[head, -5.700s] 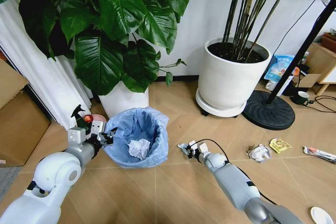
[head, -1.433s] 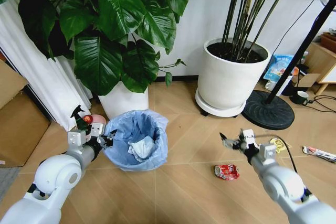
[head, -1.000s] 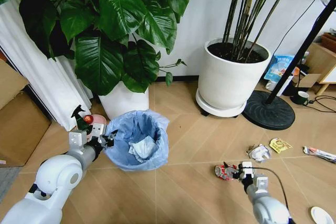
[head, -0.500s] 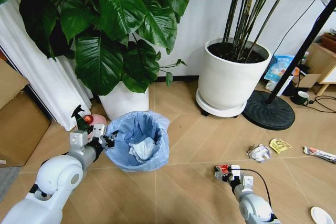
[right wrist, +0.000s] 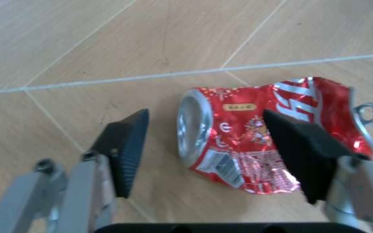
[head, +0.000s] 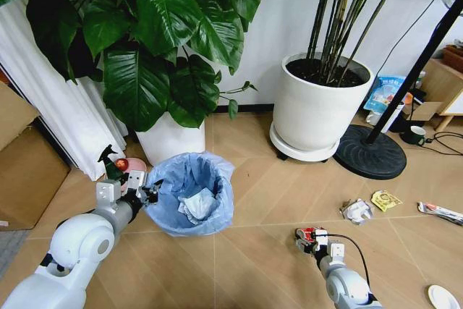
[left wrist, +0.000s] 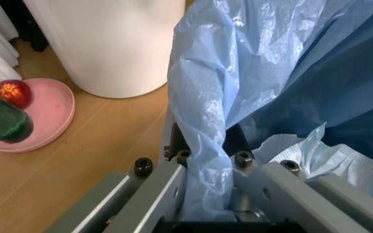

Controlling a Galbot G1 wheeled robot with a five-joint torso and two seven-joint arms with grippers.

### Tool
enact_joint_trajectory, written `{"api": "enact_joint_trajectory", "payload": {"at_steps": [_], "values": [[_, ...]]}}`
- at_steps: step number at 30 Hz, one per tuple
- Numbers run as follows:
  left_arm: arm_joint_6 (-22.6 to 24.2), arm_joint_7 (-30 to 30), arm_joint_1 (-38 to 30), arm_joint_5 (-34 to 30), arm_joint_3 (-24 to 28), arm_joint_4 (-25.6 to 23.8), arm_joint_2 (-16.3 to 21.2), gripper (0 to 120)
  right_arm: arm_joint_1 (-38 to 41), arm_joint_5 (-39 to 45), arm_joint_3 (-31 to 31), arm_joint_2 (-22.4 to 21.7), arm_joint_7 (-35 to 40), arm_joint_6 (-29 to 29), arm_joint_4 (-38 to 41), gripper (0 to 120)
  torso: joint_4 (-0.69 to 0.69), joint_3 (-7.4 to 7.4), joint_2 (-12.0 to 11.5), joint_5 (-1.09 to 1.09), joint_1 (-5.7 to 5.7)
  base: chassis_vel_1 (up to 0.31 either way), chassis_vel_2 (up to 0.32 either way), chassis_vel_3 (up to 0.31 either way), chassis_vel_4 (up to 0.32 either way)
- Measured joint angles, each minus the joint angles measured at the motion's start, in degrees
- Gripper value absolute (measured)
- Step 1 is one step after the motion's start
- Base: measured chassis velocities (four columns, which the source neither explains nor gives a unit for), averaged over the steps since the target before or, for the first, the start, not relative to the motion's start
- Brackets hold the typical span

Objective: Pick up the trash bin and place the garbage on the floor into it.

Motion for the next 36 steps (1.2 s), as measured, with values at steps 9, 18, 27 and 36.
{"api": "enact_joint_trajectory", "payload": {"at_steps": [9, 18, 27, 36], "values": [[0.0, 0.0, 0.0, -0.1, -0.1, 0.0, 0.0, 0, 1.2, -0.3, -0.8, 0.0, 0.2, 0.0, -1.9, 54, 0.0, 0.0, 0.0, 0.0, 0.0, 0.0, 0.0, 0.0, 0.0], [0.0, 0.1, 0.0, -0.1, -0.1, 0.0, 0.0, 0, 2.6, -0.7, -1.2, 0.1, 0.1, 0.2, -3.9, 49, 0.0, 0.0, 0.0, 0.0, 0.0, 0.0, 0.0, 0.0, 0.0], [0.0, 0.2, -0.2, -0.1, -0.1, 0.0, 0.1, 0, 3.9, -0.6, -1.9, 1.2, 0.0, 0.2, -5.8, 34, 0.0, 0.0, 0.0, 0.01, 0.0, 0.0, 0.0, 0.0, 0.0], [0.0, 0.3, -0.3, -0.1, 0.0, 0.1, 0.1, 0, 4.6, -0.6, -2.2, 1.7, 0.3, 0.3, -6.9, 13, 0.0, 0.0, 0.0, -0.01, 0.0, 0.0, 0.0, 0.0, 0.0]]}}
